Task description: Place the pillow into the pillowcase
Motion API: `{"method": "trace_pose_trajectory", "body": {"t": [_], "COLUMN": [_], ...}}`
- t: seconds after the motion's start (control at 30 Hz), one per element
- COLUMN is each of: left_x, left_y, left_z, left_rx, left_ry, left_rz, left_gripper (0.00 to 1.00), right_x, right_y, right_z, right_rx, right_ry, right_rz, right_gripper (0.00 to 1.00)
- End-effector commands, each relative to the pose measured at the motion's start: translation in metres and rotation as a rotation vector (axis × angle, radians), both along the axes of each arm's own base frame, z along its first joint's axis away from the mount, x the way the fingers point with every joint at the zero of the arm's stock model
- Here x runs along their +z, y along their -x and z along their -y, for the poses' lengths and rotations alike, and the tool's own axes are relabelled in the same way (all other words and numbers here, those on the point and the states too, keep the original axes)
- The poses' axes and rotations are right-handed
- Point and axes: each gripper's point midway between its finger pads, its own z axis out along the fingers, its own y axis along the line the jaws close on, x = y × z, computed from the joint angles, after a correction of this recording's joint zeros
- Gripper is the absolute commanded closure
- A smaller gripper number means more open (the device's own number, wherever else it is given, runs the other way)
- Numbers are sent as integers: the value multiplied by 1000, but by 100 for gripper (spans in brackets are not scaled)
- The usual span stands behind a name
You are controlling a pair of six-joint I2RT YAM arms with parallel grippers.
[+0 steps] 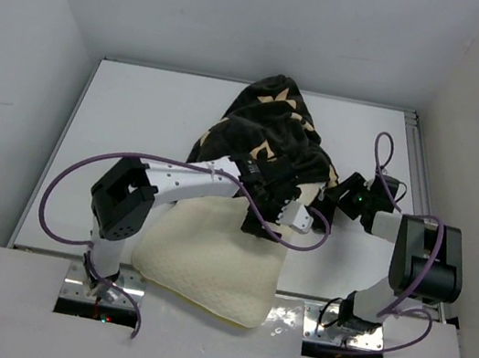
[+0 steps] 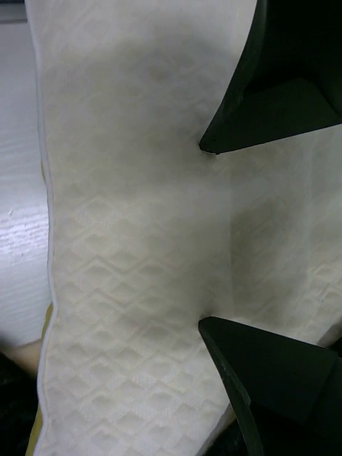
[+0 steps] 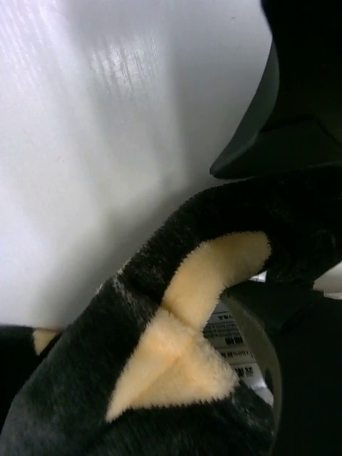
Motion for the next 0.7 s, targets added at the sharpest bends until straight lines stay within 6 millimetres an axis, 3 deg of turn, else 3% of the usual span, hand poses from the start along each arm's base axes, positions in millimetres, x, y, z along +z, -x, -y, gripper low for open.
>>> {"method": "trace_pose_trajectory", "body": {"t": [0.0, 0.1, 0.13, 0.2, 0.27, 0.3, 0.33, 0.37, 0.4, 0.43, 0.5, 0.57, 0.6, 0.63, 0.67], "left_x": [-9, -40, -48, -68, -84, -89, -93, -96, -97, -94, -87, -61, -51, -28, -16], "left_y": [-20, -45, -50, -55, -58, -57, -57, -58, -59, -64, -70, -96, -114, -135, -146], "left_z": [21, 10, 6, -4, -17, -21, -25, -27, -28, -28, -27, -22, -29, -24, -26], "left_rx": [-43, 16, 41, 93, 130, 161, 190, 208, 253, 297, 393, 512, 628, 688, 734], "left_ry": [55, 5, -3, -19, -53, -62, -68, -66, -62, -51, -20, 51, 91, 149, 178], "left_rz": [115, 235, 252, 255, 234, 223, 213, 206, 192, 188, 138, 105, 66, 74, 75], "left_gripper": [0, 0, 0, 2, 14, 39, 51, 74, 90, 100, 100, 100, 100, 100, 100], "right_x": [3, -1, 1, 0, 14, 13, 32, 37, 47, 52, 52, 67, 63, 62, 69], "right_y": [-11, -10, -8, -1, 4, 13, 13, 16, 24, 28, 41, 49, 57, 62, 66], "right_z": [-9, -12, -15, -17, -19, -20, -21, -21, -25, -23, -31, -41, -41, -43, -48], "right_rx": [10, 16, 35, 47, 48, 52, 54, 48, 58, 50, 66, 92, 85, 89, 107], "right_ry": [-41, -54, -65, -63, -50, -42, -27, -8, 5, 16, 34, 41, 56, 66, 77], "right_rz": [51, 46, 51, 38, 74, 76, 134, 144, 167, 180, 183, 230, 209, 206, 233], "right_gripper": [46, 59, 73, 87, 100, 100, 100, 100, 100, 100, 100, 100, 100, 100, 100]}}
